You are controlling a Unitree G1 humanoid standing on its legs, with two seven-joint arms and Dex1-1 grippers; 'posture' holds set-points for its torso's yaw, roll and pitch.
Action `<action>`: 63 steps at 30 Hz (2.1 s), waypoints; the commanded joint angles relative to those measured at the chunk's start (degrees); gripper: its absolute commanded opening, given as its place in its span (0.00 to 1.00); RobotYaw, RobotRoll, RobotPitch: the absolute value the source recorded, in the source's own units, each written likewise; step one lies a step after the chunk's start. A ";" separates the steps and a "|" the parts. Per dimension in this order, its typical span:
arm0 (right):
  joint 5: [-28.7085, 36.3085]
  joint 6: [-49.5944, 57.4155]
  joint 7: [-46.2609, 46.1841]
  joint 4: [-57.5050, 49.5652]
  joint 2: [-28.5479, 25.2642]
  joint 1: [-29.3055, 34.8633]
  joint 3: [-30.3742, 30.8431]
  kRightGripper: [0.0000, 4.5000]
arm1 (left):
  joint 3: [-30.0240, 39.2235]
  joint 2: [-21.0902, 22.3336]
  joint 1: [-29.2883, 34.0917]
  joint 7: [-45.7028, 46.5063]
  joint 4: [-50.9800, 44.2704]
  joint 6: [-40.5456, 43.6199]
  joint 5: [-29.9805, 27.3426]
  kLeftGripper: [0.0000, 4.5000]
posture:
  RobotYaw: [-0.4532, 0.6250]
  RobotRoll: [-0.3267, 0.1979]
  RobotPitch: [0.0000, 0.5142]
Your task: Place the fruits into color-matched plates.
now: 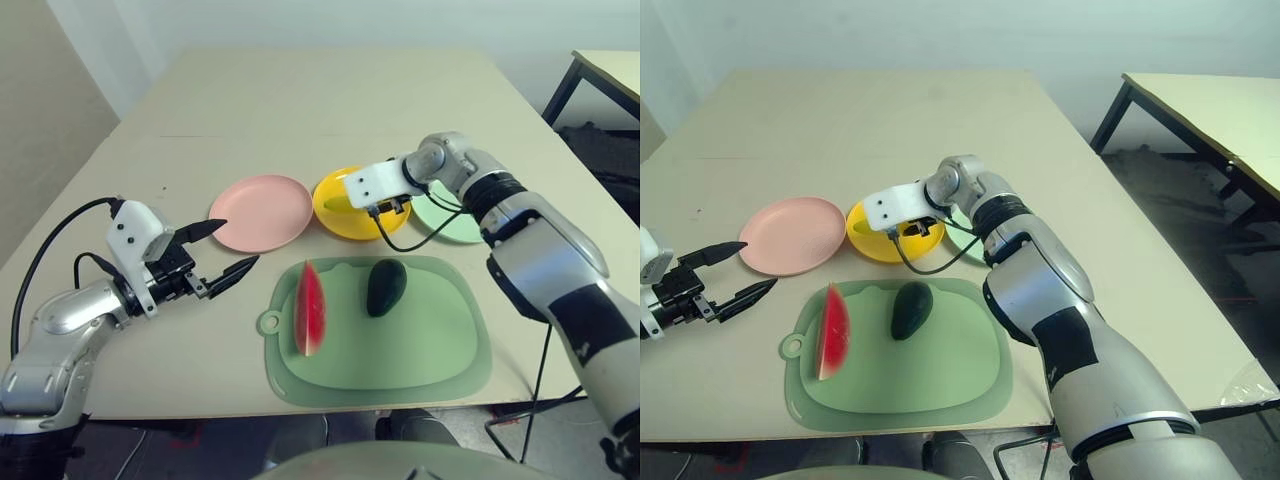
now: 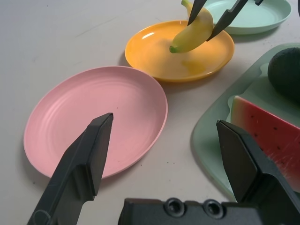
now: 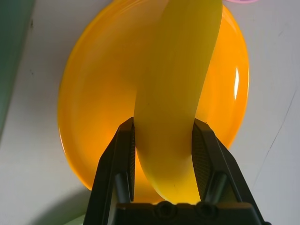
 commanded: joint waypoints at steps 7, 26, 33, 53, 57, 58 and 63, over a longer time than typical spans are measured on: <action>-1.90 -0.88 -0.66 0.43 -0.21 0.93 -1.17 1.00 | 0.11 -0.05 1.15 -0.21 -0.08 -1.55 2.18 1.00 | 0.60 0.62 0.00; 12.18 -16.29 36.18 -42.26 -21.96 11.39 -0.03 1.00 | -3.31 5.84 2.07 -23.31 2.62 -14.29 0.47 1.00 | 0.55 0.62 0.00; 15.23 -1.84 36.32 -58.09 -24.35 16.70 0.36 1.00 | -3.46 6.27 1.50 -24.93 3.45 -14.60 1.07 1.00 | 0.55 0.62 0.00; 12.22 11.60 33.63 -64.95 -20.42 23.52 1.00 1.00 | -4.49 6.24 1.80 -23.57 3.32 -14.41 3.27 1.00 | 0.56 0.62 0.01; 11.17 11.84 32.49 -63.47 -19.41 23.80 1.31 1.00 | -4.61 6.30 1.74 -23.65 3.42 -14.54 3.51 1.00 | 0.56 0.62 0.01; 10.97 12.04 32.19 -62.99 -19.15 23.94 1.41 1.00 | -4.64 6.30 1.73 -23.66 3.43 -14.56 3.54 1.00 | 0.56 0.62 0.01; 9.19 11.46 30.03 -59.66 -17.90 24.64 2.39 1.00 | -4.49 6.19 1.92 -23.53 3.21 -14.43 3.43 1.00 | 0.56 0.62 0.02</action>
